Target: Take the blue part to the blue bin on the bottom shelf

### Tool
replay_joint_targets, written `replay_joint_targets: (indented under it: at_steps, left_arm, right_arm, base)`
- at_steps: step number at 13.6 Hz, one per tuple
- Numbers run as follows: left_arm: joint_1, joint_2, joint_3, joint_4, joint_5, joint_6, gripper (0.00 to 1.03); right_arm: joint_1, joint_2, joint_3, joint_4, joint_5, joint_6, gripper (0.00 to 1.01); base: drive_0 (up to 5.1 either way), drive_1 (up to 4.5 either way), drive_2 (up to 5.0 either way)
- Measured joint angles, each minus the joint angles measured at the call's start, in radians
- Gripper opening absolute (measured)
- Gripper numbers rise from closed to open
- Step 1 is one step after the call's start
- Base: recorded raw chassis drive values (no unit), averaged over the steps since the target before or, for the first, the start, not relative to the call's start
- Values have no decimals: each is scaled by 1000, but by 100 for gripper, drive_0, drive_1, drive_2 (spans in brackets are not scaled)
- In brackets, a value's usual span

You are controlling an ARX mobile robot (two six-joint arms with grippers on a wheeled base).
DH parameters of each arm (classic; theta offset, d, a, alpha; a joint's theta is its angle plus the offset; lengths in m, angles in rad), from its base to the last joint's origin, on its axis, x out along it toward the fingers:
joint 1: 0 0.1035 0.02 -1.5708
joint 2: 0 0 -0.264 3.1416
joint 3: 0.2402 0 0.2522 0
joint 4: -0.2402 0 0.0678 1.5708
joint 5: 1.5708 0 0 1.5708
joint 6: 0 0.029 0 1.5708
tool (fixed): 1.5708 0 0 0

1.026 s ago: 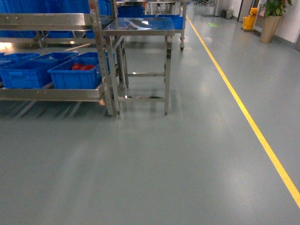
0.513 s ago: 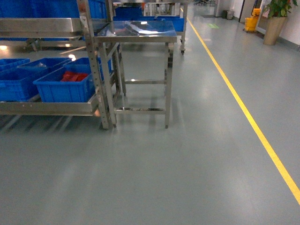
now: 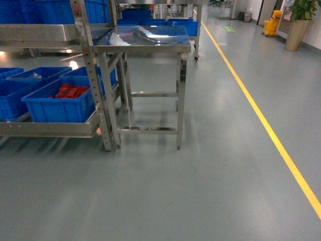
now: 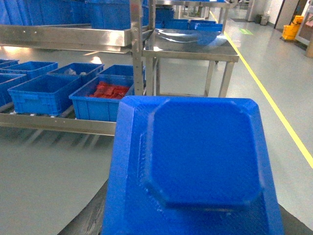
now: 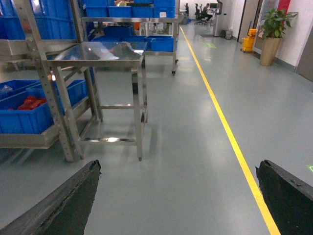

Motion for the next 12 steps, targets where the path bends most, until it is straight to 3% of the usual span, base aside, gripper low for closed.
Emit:
replay_joint_targets:
  at_steps: [12]
  left_arm:
    - [0, 0, 0, -2, -2, 0, 43]
  right_arm:
    - [0, 0, 0, 3, 0, 0, 98]
  base:
    - [7, 436, -422]
